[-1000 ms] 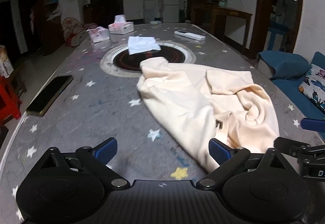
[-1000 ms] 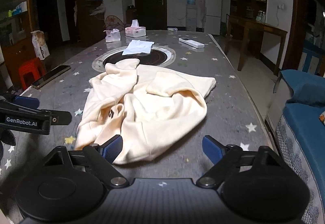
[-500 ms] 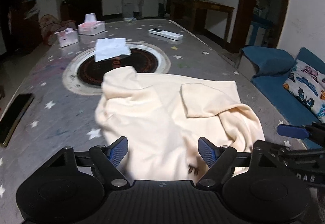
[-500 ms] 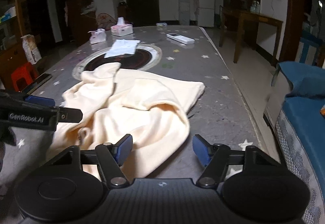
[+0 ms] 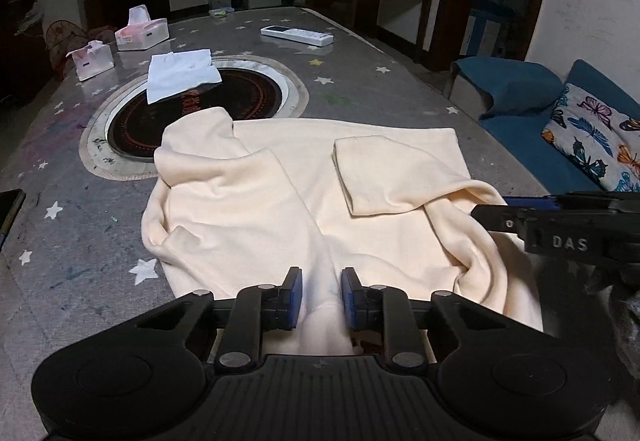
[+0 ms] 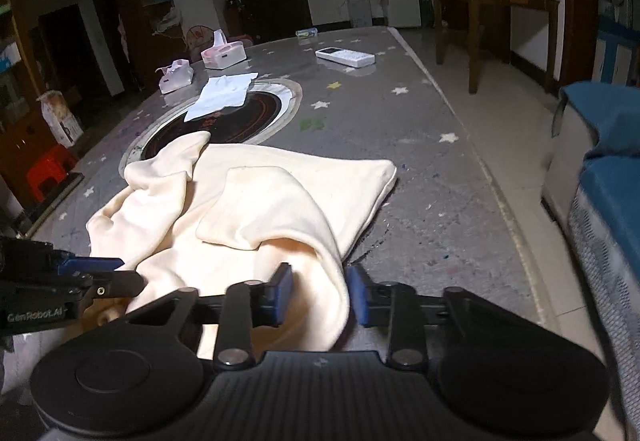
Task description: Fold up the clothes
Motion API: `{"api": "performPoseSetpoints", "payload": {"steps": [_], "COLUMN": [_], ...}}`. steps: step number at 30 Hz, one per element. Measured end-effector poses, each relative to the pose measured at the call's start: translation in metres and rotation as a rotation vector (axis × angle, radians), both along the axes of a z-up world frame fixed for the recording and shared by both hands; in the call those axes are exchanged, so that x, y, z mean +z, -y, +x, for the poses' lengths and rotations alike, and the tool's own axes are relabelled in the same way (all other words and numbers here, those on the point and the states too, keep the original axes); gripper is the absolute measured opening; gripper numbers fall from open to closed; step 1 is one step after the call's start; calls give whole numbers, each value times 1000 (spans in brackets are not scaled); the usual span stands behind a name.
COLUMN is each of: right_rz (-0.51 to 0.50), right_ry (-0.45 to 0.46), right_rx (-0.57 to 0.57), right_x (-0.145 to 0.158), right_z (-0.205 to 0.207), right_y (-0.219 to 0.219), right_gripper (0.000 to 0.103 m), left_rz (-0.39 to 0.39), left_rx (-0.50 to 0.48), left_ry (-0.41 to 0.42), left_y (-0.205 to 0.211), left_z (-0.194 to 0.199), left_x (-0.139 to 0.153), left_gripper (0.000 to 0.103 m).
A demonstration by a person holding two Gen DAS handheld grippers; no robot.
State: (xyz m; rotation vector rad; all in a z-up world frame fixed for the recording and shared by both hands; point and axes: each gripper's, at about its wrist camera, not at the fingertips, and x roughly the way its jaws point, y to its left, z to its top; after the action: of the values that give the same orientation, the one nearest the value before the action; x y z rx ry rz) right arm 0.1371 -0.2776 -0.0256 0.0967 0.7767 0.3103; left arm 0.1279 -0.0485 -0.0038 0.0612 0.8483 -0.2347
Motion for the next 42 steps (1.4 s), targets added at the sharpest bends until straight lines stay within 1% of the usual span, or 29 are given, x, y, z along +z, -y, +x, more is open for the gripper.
{"api": "performPoseSetpoints", "payload": {"steps": [3,4,6,7,9,11,12,13,14,18,21,28,31,36,39,40,42], "right_rz": [8,9,9,4,-2,0,-1,-3,-5,-15,-22,-43,-49,-58,-62,-64,-67], "right_ry": [-5,-6,-3,-1,6,17,22,28,35,64,85,139,160,190,188,183,161], "right_rx": [-7,-10,-14,-17,-23,-26,-28,-30,-34,-48,-59,-75,-93,-141,-160,-166,-170], "right_x": [-2,-3,-3,-3,-2,0,2,3,5,11,16,29,34,42,44,43,41], "right_z": [1,1,1,1,0,-1,-2,-4,-6,-15,-21,-46,-60,-88,-103,-109,-120], "right_y": [1,1,0,0,1,3,4,5,6,8,11,19,25,42,51,54,59], "right_gripper": [20,17,14,10,6,5,4,4,4,4,4,4,4,4,4,4,4], "left_rz": [9,11,13,14,7,-15,-24,-34,-39,-53,-61,-87,-108,-160,-203,-210,-198], "left_rx": [-7,-10,-10,-9,-6,0,1,2,4,18,48,121,154,182,178,171,149], "left_ry": [5,4,-4,-9,-17,-18,-14,-10,-3,28,48,104,111,82,57,50,38], "left_y": [2,4,5,5,4,-1,-3,-6,-8,-19,-30,-65,-81,-104,-113,-113,-110], "left_z": [0,1,3,4,5,4,2,1,-1,-12,-22,-59,-79,-112,-135,-144,-161], "left_x": [2,2,0,-1,-4,-3,-2,-1,1,9,16,37,42,42,42,42,40], "left_gripper": [28,31,32,32,29,21,18,13,11,9,8,8,8,8,8,8,8]}}
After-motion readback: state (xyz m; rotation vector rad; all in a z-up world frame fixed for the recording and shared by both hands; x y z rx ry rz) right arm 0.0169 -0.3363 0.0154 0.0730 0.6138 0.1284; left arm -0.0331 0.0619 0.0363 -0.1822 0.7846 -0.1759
